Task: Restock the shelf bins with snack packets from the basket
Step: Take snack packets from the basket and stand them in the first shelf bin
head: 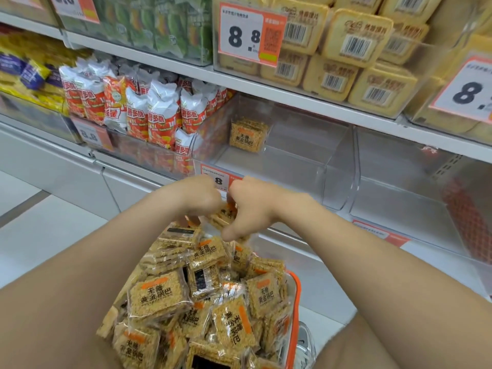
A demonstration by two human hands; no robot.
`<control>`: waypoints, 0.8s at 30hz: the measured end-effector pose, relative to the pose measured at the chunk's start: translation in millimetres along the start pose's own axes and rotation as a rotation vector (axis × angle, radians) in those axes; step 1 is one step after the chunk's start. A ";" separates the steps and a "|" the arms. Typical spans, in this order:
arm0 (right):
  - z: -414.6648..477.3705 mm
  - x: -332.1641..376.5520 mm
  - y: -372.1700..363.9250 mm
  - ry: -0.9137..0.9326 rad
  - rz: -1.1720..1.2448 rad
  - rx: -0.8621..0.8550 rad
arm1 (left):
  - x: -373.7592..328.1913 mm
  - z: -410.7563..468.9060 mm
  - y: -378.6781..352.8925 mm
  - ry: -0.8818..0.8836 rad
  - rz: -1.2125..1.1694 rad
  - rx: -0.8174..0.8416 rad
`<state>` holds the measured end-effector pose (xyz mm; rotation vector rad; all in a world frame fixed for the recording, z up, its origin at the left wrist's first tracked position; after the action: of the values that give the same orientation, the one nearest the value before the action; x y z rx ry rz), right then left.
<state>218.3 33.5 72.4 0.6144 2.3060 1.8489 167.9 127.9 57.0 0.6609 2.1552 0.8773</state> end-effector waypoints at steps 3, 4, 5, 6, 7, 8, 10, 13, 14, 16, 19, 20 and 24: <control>-10.5 2.5 30.2 -0.022 0.005 -0.250 | 2.8 -6.4 9.0 0.035 -0.414 -0.037; -14.3 1.5 36.5 -0.022 -0.001 -0.318 | 3.6 -5.2 13.6 0.023 -0.524 -0.081; -18.3 -0.8 40.9 -0.020 0.004 -0.362 | 5.2 -4.3 18.1 0.012 -0.625 -0.124; -21.8 -4.6 43.9 -0.017 0.026 -0.392 | 7.8 -2.0 21.6 0.010 -0.720 -0.158; -25.0 -10.6 46.3 -0.015 0.072 -0.426 | 9.4 -1.5 22.9 0.017 -0.815 -0.164; -29.0 -15.6 51.3 -0.011 0.131 -0.477 | 10.1 -1.5 22.6 0.027 -0.909 -0.152; -34.4 -33.1 59.0 -0.051 0.253 -0.607 | 8.9 -3.0 21.3 0.027 -1.084 -0.114; -39.4 -61.2 60.3 -0.209 0.475 -0.732 | 3.1 -9.2 20.3 0.012 -1.288 -0.074; -38.3 -67.6 55.8 -0.247 0.586 -0.721 | 1.2 -9.9 19.8 0.011 -1.324 -0.068; -35.8 -73.1 48.8 -0.264 0.742 -0.681 | -2.6 -11.4 18.8 0.016 -1.358 -0.064; -35.5 -77.3 46.0 -0.256 0.765 -0.679 | -7.1 -12.9 16.3 0.031 -1.370 -0.067; -35.8 -77.8 46.1 -0.252 0.770 -0.684 | -7.7 -11.3 16.2 0.031 -1.377 -0.079; -33.3 -83.9 42.9 -0.267 0.796 -0.690 | -12.7 -7.9 20.1 0.017 -1.399 -0.124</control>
<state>293.4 -21.7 108.6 1.6505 1.1649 2.4460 173.4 129.2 81.4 -0.8812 1.8995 0.1967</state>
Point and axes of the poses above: each hand's wrist, its own z-axis towards the middle knuckle, its own y-axis out of the back of the hand, x = y × z, the point moved 7 cm from there along z, towards the middle knuckle, and after that the axes turned 6 degrees about y, right-handed, at the moved point
